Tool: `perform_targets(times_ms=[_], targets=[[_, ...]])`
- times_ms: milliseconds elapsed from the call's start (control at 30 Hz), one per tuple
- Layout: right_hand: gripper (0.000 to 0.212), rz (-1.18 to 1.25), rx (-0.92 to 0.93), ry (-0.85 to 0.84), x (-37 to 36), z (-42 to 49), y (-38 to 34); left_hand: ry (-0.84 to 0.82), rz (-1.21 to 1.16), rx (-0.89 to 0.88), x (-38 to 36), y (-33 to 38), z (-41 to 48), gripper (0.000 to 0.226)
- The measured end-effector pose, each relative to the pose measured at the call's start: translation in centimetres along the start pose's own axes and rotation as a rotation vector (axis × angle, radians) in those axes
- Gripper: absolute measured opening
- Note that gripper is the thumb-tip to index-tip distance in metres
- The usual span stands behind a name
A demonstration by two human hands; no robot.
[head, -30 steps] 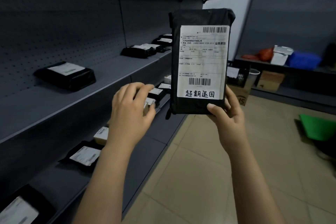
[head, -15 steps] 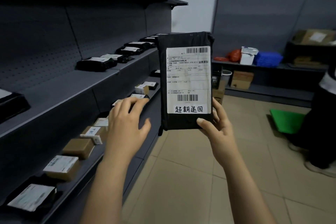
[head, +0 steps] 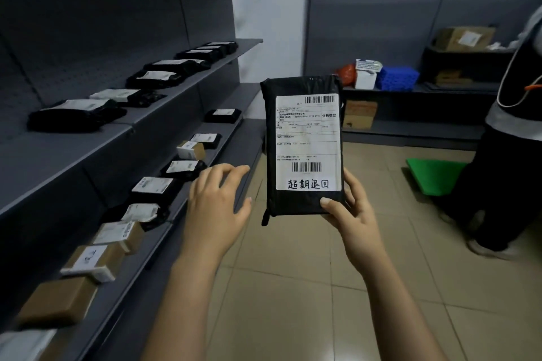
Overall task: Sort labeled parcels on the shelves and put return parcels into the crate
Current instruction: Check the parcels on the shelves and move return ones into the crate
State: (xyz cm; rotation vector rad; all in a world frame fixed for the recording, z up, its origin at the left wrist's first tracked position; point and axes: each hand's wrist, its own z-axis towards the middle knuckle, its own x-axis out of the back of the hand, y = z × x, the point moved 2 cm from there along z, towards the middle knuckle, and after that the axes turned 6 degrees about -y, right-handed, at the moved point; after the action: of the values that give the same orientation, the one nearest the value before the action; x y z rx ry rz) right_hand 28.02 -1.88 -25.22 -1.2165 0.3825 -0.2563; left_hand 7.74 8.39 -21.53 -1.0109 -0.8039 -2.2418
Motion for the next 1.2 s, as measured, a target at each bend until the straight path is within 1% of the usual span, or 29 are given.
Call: perform_targets(times_ms=[333,533,700,867,1067,1133,1200], targets=[[0.062,0.025,0.000,0.148,-2.2,15.9,5.2,-0.065,-0.040,-0.130,-6.9,-8.0,16.3,0.050],[0.060,0.042,-0.045,0.222,-1.0,22.6,9.2,-0.157,-0.068,-0.134,-13.3,-11.1,22.8,0.048],[0.063,0.047,-0.087,0.251,1.8,29.3,12.9,-0.211,-0.079,-0.133,-19.5,-12.3,28.9,0.048],[0.066,0.049,-0.124,0.256,6.3,38.7,15.9,-0.231,-0.087,-0.135,-26.1,-12.0,36.9,0.047],[0.058,0.081,-0.160,0.249,12.1,51.4,17.5,-0.215,-0.098,-0.064,-32.5,-11.5,47.4,0.048],[0.054,0.093,-0.166,0.252,13.5,55.2,18.3,-0.212,-0.093,-0.051,-34.3,-11.6,50.3,0.049],[0.055,0.096,-0.188,0.256,14.4,58.4,19.3,-0.223,-0.082,-0.052,-36.2,-12.0,52.7,0.049]])
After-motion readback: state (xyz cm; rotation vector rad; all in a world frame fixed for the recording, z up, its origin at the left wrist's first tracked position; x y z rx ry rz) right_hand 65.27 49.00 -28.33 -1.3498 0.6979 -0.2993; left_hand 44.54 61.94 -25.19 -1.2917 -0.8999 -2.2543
